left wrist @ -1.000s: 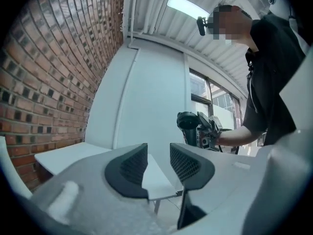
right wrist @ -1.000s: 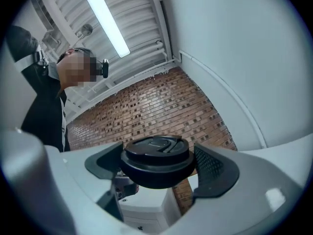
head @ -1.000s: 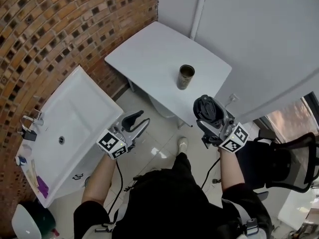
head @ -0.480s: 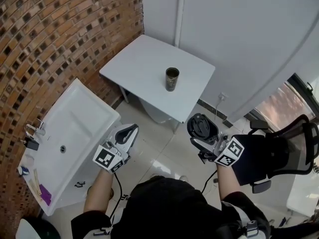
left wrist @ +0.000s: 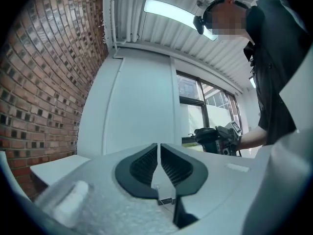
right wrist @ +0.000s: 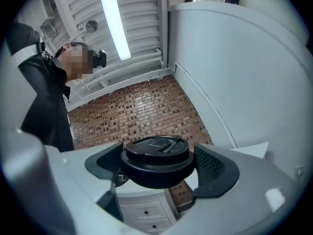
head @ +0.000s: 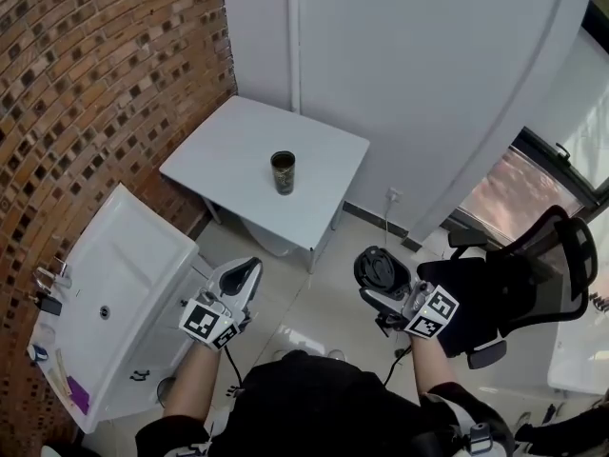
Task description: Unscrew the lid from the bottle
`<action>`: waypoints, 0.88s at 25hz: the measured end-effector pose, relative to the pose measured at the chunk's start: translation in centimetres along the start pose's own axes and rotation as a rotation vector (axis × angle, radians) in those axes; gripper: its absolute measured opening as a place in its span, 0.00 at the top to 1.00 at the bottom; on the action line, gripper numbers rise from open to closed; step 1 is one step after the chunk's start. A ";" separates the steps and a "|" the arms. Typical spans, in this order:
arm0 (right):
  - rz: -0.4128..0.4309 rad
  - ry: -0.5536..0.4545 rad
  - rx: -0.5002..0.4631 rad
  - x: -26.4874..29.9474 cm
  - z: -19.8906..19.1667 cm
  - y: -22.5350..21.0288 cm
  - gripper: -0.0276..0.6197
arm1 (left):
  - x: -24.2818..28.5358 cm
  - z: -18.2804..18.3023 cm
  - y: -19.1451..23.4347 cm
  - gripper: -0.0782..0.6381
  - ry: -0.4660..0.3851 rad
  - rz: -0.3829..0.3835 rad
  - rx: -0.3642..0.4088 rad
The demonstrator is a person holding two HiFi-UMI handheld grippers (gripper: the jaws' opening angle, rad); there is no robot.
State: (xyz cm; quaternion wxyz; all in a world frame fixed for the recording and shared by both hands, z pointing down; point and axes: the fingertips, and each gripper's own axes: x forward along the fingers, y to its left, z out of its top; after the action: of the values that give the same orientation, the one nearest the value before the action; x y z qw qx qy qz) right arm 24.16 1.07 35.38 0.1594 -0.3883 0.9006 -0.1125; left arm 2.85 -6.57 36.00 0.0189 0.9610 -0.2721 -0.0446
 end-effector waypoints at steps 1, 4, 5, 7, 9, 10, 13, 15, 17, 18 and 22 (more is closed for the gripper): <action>0.001 -0.013 -0.001 0.0 0.3 -0.2 0.26 | 0.3 0.1 -0.5 0.86 0.000 -0.010 0.003; 0.005 -0.043 -0.025 0.3 1.1 -0.3 0.26 | 0.8 0.1 -1.1 0.86 0.005 -0.002 0.004; 0.004 -0.053 -0.028 0.4 1.4 -0.4 0.26 | 0.9 -0.1 -1.1 0.86 0.006 0.007 0.004; 0.009 -0.092 -0.008 0.8 2.2 -0.6 0.26 | 1.3 -0.3 -1.2 0.86 0.005 0.022 0.002; 0.020 -0.136 0.024 0.9 3.0 -0.8 0.26 | 1.7 -0.5 -1.3 0.86 0.003 0.033 -0.006; 0.023 -0.148 0.033 0.9 3.2 -1.0 0.26 | 1.9 -0.6 -1.4 0.86 0.002 0.036 -0.012; 0.029 -0.138 0.040 0.7 3.0 -1.4 0.26 | 2.1 -0.8 -1.8 0.86 0.002 0.034 -0.025; 0.037 -0.127 0.047 0.8 2.8 -1.5 0.26 | 2.0 -0.9 -1.7 0.86 0.007 0.038 -0.025; 0.046 -0.123 0.053 0.8 2.7 -1.6 0.26 | 1.9 -0.9 -1.4 0.86 0.009 0.045 -0.023; 0.050 -0.120 0.055 0.8 2.6 -1.7 0.26 | 1.9 -0.8 -1.3 0.86 0.007 0.046 -0.022; 0.055 -0.095 0.046 1.0 2.1 -1.9 0.26 | 2.4 -0.8 -0.9 0.86 0.001 0.046 -0.009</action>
State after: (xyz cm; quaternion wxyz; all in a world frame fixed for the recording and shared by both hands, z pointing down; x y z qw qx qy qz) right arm 25.50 -1.13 33.89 0.2141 -0.3644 0.8996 -0.1102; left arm 5.45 -7.08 36.52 0.0242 0.9545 -0.2938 -0.0447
